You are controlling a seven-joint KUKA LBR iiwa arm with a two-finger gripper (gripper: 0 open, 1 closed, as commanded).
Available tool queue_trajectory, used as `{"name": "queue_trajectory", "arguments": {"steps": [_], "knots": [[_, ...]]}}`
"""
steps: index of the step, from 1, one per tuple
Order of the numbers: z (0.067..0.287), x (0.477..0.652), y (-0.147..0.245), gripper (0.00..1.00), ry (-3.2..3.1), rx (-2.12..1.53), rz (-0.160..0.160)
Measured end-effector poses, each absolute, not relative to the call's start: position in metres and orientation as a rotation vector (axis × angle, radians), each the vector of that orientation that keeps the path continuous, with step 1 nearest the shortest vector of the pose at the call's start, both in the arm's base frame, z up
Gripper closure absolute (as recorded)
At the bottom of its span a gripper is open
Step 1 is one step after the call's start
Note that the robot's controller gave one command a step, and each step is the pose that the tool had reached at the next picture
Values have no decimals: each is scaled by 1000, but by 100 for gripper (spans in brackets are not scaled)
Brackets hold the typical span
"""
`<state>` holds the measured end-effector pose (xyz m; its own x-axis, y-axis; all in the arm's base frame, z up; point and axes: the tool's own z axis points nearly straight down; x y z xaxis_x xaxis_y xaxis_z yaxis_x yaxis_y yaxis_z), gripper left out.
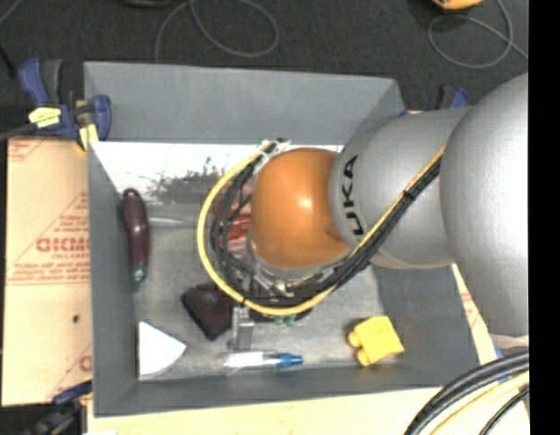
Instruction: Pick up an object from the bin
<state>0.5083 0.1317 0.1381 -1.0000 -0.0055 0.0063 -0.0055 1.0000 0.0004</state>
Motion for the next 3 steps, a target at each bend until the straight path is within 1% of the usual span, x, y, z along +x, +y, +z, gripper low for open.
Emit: {"name": "queue_trajectory", "arguments": {"steps": [1, 2, 3], "knots": [[142, 510, 131, 0, -3143, 3, -3], [129, 522, 134, 0, -3145, -90, -5], [84, 534, 129, 0, -3141, -175, -5]]}}
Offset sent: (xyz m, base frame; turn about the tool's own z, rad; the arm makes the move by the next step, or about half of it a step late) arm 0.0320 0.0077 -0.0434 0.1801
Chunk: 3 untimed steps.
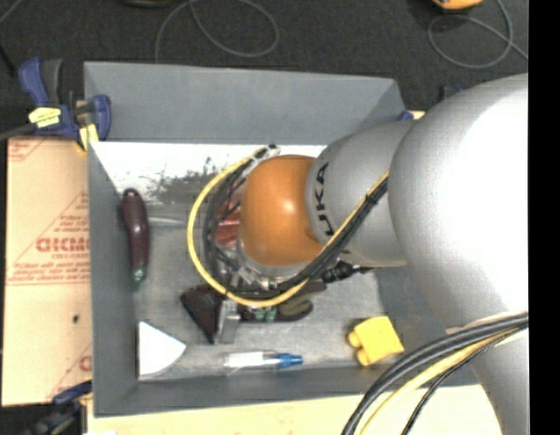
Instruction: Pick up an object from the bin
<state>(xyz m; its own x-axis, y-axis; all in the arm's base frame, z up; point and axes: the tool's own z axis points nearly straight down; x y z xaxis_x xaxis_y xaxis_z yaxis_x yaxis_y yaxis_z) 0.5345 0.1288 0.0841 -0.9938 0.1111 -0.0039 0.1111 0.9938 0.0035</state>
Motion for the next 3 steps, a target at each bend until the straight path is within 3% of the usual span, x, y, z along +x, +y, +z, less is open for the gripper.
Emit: {"name": "queue_trajectory", "arguments": {"steps": [1, 3], "knots": [[72, 553, 135, 100, 3084, 552, 10], [72, 558, 133, 100, 3078, 572, 15]]}}
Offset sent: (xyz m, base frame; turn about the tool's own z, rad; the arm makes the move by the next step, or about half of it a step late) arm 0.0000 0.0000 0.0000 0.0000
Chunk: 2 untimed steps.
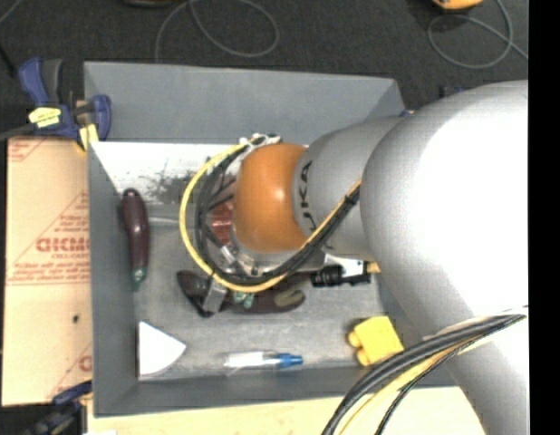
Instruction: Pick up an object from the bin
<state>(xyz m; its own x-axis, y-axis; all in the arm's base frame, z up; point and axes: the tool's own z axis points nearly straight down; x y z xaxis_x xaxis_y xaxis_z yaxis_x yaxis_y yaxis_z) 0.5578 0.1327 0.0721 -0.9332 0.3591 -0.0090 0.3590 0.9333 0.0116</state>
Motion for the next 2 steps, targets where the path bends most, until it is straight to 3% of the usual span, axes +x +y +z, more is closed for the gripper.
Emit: {"name": "queue_trajectory", "arguments": {"steps": [1, 2], "knots": [[210, 571, 121, 100, 3074, 587, 12], [210, 571, 121, 100, 3075, 587, 11]]}}
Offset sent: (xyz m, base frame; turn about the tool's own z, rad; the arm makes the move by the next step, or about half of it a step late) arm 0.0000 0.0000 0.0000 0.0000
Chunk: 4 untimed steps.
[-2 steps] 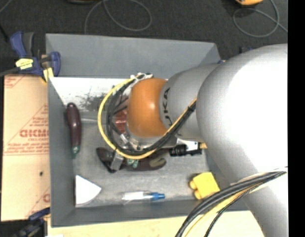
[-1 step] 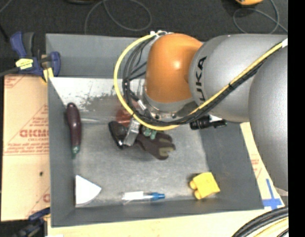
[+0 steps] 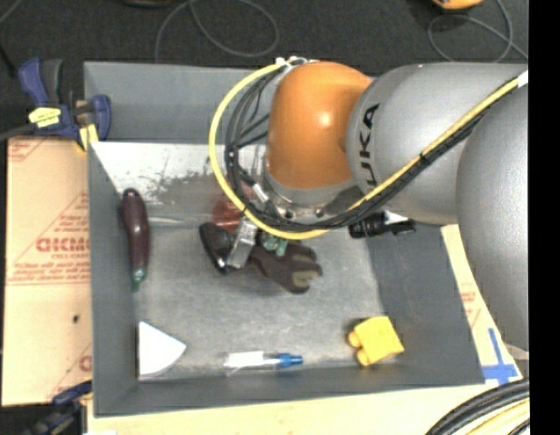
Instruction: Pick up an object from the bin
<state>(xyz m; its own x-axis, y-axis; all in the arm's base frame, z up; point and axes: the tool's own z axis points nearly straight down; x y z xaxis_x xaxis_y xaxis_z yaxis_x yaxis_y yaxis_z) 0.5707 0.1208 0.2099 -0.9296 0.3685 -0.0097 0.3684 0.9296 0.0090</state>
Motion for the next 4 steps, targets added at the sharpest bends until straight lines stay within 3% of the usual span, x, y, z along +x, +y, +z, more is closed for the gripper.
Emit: {"name": "queue_trajectory", "arguments": {"steps": [2, 3, 4], "knots": [[152, 570, 104, 100, 3034, 767, 14], [152, 570, 104, 100, 3034, 767, 14], [179, 575, 89, 100, 3037, 746, 15]]}}
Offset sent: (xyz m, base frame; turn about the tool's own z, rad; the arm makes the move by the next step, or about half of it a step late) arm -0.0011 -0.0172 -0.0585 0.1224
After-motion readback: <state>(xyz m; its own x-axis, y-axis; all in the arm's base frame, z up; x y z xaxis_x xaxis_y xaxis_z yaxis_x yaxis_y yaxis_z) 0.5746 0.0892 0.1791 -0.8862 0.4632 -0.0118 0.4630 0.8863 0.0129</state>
